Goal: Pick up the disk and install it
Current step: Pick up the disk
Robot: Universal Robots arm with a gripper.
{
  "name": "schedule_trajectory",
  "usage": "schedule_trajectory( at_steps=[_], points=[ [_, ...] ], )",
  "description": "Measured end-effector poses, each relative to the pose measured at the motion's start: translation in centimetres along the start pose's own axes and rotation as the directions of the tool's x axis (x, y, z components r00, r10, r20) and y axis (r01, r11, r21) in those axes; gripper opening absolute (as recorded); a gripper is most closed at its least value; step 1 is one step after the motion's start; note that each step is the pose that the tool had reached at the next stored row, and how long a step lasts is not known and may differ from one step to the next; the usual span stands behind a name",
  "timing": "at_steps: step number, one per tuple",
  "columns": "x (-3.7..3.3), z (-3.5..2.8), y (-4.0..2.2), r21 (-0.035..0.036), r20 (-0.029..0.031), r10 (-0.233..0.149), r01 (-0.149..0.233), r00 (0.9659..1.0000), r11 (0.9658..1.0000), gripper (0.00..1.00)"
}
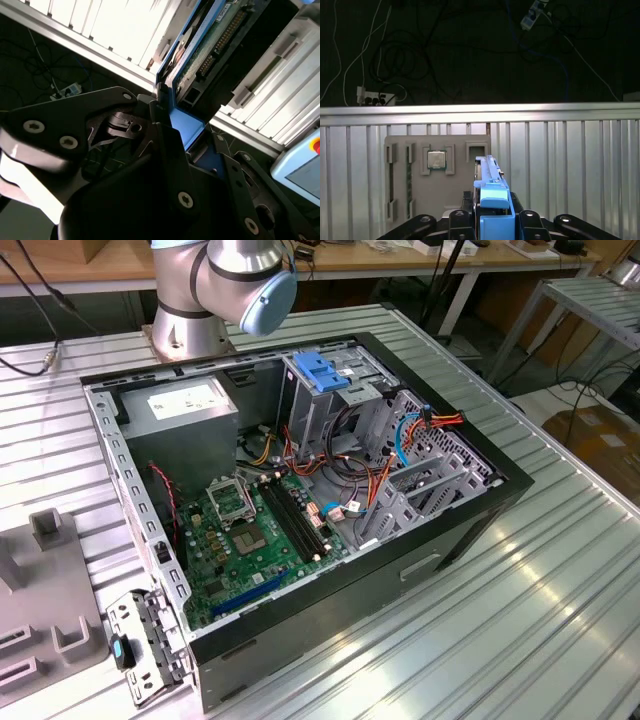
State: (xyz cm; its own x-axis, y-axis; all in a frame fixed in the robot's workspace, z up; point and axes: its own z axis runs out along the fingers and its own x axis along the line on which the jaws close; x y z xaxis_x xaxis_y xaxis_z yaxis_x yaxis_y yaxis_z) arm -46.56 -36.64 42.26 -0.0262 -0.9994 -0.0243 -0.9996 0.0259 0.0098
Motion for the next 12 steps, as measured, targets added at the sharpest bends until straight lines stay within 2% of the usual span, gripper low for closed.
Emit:
schedule_trajectory(
  at_steps=[7,10,12],
  points=[
    [-0.02,-0.8,0.01,0.0001,0.0,0.0,0.0,1.0,1.0,0.37],
    [-0.06,-2.52,0.02,-0.0003,0.0,0.0,0.0,1.0,1.0,0.37],
    [-0.07,-2.84,0.03,-0.0004,0.0,0.0,0.0,1.0,1.0,0.37]
  ],
)
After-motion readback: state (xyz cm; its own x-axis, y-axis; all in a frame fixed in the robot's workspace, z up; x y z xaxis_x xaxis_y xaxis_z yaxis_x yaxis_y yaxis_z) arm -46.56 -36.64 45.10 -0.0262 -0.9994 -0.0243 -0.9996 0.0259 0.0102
